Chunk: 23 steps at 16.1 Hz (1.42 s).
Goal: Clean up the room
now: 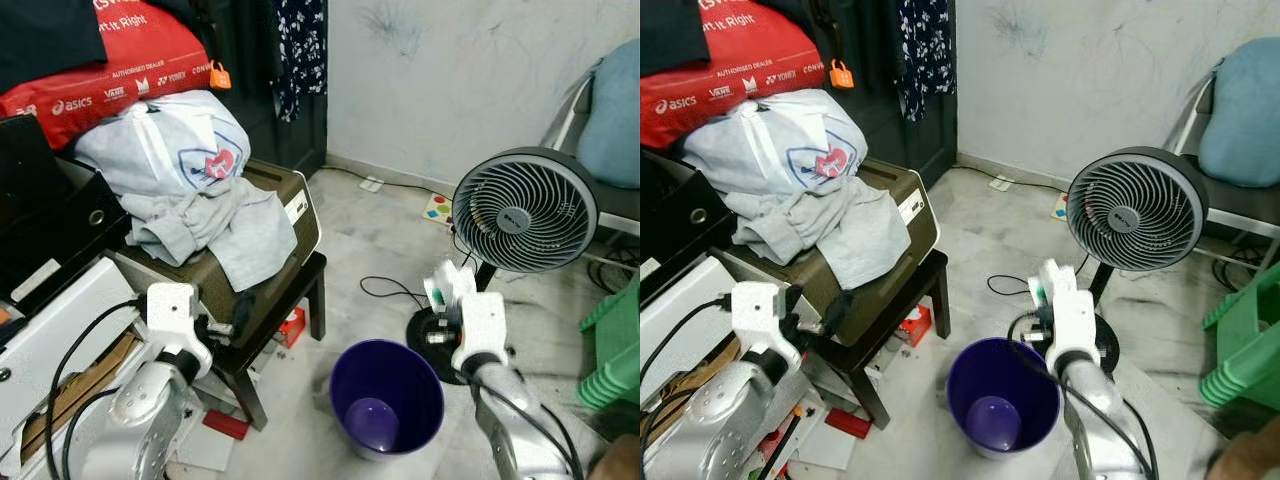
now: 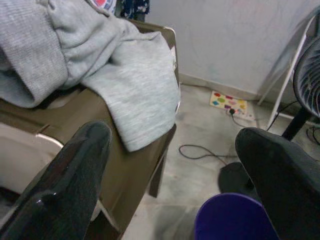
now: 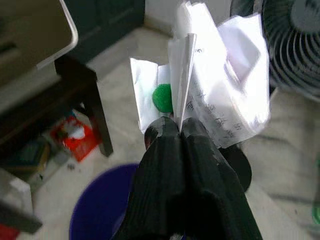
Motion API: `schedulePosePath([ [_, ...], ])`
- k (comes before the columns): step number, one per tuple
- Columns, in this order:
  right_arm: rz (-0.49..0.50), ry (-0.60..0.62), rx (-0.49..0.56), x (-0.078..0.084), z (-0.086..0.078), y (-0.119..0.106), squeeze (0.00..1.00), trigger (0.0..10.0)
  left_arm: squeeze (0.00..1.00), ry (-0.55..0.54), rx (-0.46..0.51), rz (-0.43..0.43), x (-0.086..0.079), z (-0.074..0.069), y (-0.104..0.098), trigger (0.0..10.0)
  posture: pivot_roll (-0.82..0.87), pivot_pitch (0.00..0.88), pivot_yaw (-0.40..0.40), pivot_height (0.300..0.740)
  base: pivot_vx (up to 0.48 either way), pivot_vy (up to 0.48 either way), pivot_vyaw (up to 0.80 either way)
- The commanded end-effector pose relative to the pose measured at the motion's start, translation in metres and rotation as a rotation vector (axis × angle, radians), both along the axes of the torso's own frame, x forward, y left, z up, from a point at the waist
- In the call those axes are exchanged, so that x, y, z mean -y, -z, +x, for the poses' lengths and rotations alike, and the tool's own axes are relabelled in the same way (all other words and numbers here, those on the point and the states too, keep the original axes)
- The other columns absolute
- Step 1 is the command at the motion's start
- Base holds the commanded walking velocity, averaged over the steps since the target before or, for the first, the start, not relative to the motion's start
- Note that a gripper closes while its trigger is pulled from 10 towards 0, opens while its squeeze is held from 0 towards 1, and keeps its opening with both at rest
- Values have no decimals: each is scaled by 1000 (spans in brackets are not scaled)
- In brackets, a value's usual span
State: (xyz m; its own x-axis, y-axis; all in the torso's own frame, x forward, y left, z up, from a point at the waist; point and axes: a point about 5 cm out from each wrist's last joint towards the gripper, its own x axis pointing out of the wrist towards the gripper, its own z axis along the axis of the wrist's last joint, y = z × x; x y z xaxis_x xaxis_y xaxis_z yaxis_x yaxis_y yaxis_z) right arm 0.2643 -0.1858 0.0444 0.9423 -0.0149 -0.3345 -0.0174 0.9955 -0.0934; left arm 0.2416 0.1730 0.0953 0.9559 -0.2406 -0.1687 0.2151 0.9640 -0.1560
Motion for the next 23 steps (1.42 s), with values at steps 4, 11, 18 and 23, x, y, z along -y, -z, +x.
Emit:
schedulePosePath([
  [4, 7, -4, -64, -13, -6, 21, 0, 10000, 0, 28, -55, 51, -13, -20, -6, 10000, -21, 126, 107, 740, 0, 0, 0],
  [11, -41, 2, -236, -17, -28, 66, 0, 10000, 0, 88, -112, 19, 4, -46, -13, 10000, 4, 251, 106, 740, 0, 0, 0],
  [18, -39, 79, -294, -14, -18, 78, 0, 10000, 0, 85, -161, 35, -3, -62, -17, 10000, 53, 288, 133, 740, 0, 0, 0],
  [23, 7, 135, -230, -23, 19, 59, 0, 10000, 0, 79, -179, 53, -7, -70, -23, 10000, 111, 287, 166, 740, 0, 0, 0],
])
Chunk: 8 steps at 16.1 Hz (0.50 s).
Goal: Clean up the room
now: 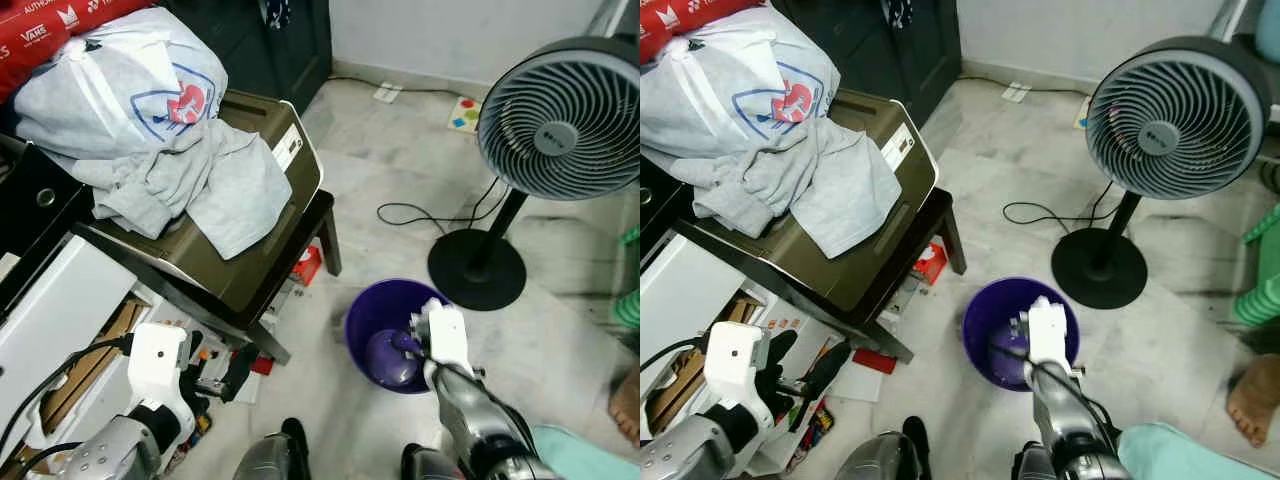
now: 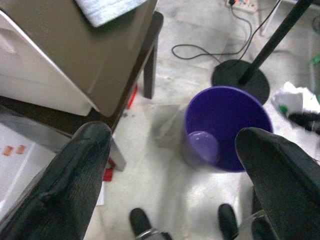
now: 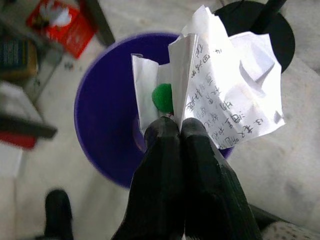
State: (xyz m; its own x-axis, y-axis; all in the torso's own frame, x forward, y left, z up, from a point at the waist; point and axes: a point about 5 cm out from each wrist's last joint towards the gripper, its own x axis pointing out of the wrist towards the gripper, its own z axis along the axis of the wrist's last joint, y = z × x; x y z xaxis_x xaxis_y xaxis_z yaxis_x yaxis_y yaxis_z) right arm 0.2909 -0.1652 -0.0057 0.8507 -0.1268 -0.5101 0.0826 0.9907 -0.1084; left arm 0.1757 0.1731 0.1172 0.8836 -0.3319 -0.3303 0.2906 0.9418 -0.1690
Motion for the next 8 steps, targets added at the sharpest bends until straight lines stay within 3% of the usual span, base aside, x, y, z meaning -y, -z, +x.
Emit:
schedulePosePath([
  [1, 17, 37, -22, 0, -5, 6, 0, 10000, 0, -27, -15, 35, -10, -5, -2, 10000, 122, 287, 173, 740, 0, 0, 0],
  [5, 20, 67, -12, 3, 1, 2, 0, 10000, 0, -29, -17, 67, -21, -2, -6, 10000, 147, 283, 198, 740, 0, 0, 0],
  [8, 29, 96, 10, 5, 0, 2, 0, 10000, 0, -25, -15, 70, -20, -1, -8, 10000, 153, 278, 210, 740, 0, 0, 0],
])
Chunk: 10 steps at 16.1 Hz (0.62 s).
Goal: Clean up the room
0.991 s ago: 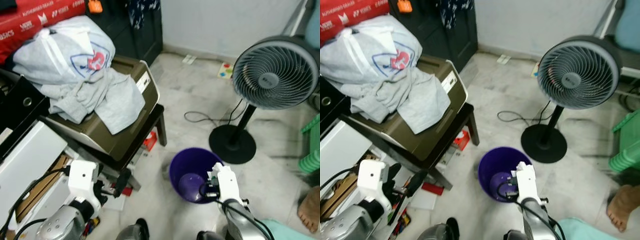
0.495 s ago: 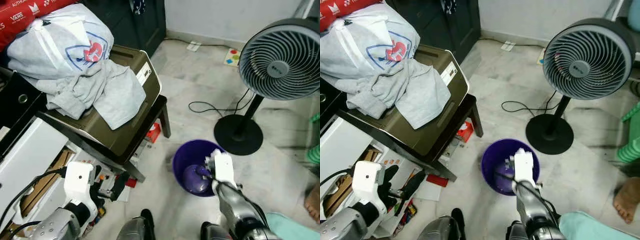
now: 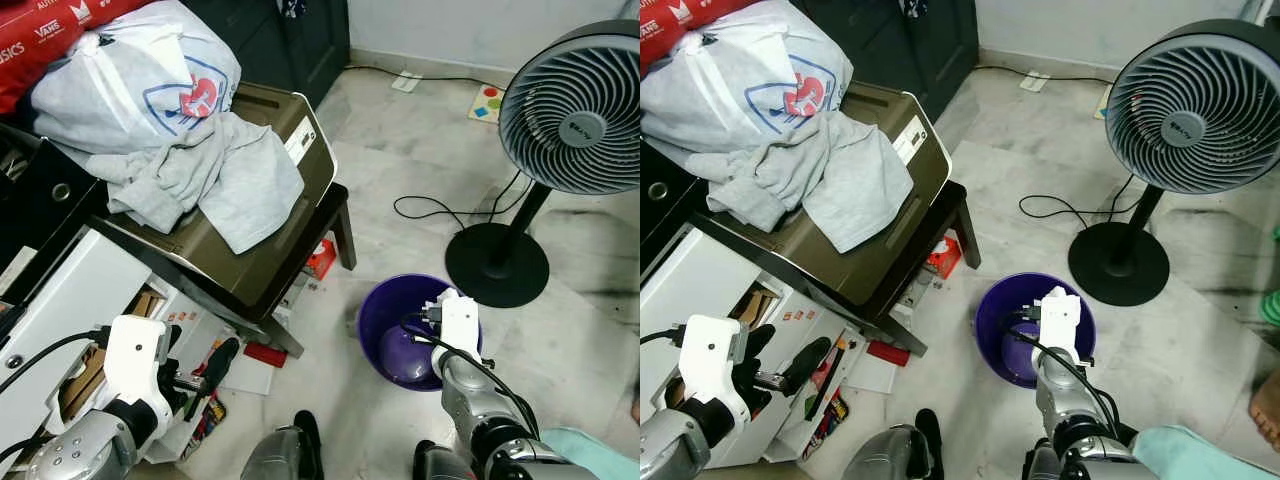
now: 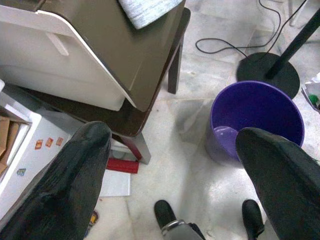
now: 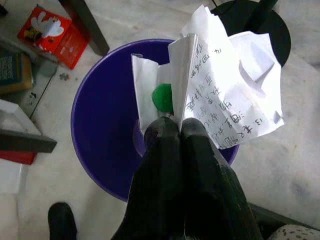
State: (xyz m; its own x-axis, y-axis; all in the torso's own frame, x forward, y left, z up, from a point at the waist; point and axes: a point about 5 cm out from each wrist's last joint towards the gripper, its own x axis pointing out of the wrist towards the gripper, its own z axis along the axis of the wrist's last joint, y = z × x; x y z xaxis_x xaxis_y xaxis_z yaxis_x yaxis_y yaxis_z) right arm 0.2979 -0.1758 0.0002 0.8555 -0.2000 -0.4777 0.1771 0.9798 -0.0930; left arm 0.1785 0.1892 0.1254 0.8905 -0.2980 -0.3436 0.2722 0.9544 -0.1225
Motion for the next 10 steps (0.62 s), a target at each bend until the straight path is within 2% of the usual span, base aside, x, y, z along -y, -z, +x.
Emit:
schedulePosePath([
  [1, 25, 6, -25, -6, -6, 8, 118, 10000, 0, -4, -18, 22, -4, -4, 0, 10000, 153, 276, 212, 740, 0, 0, 0],
  [2, 44, 10, -15, -6, -6, 7, 1000, 10000, 0, -1, -21, 23, -5, -4, 0, 10000, 154, 275, 214, 740, 0, 0, 0],
  [10, 47, 30, 56, -5, 4, -4, 1000, 10000, 0, 5, -22, 32, -7, -1, -2, 10000, 159, 266, 225, 740, 0, 0, 0],
])
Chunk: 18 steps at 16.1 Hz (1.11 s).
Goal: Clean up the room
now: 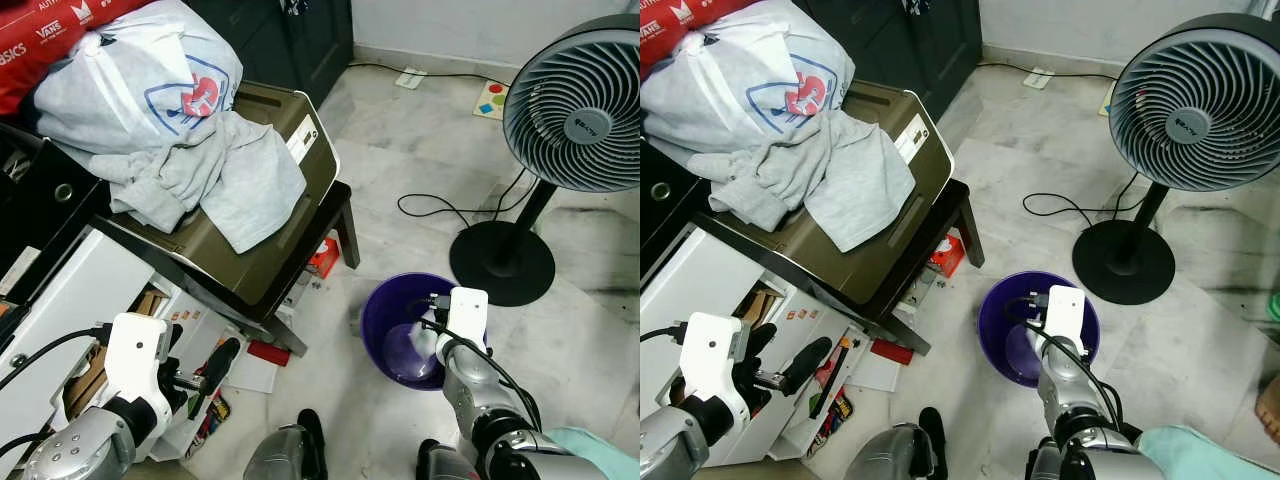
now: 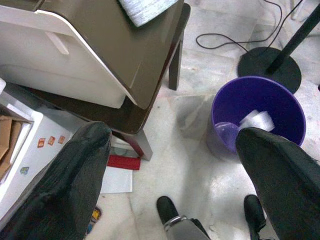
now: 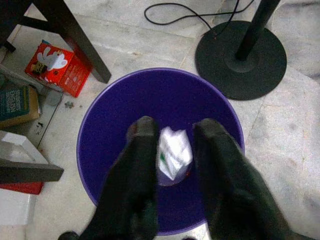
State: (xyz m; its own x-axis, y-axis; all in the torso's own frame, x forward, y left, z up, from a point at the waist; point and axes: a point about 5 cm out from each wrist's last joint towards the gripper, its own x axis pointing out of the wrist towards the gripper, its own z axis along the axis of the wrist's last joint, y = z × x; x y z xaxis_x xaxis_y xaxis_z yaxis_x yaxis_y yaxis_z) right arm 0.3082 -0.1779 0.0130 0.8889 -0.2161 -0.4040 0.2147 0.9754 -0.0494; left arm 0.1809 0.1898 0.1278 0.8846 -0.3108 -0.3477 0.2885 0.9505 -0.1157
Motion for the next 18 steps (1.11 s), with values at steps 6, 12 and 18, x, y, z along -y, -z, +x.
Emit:
schedulePosePath([
  [6, 23, 3, 6, -3, -3, 3, 1000, 10000, 0, -16, -15, 21, -5, 1, 3, 10000, 137, 246, 210, 740, 0, 0, 0],
  [12, 21, -99, 188, 0, 2, -22, 1000, 10000, 0, -59, 48, -25, 10, 27, 16, 10000, 7, 134, 120, 740, 0, 0, 0],
  [18, 24, -201, 327, 0, -30, -64, 1000, 10000, 0, -129, 148, -31, 11, 48, 16, 10000, -95, 0, 66, 740, 0, 0, 0],
])
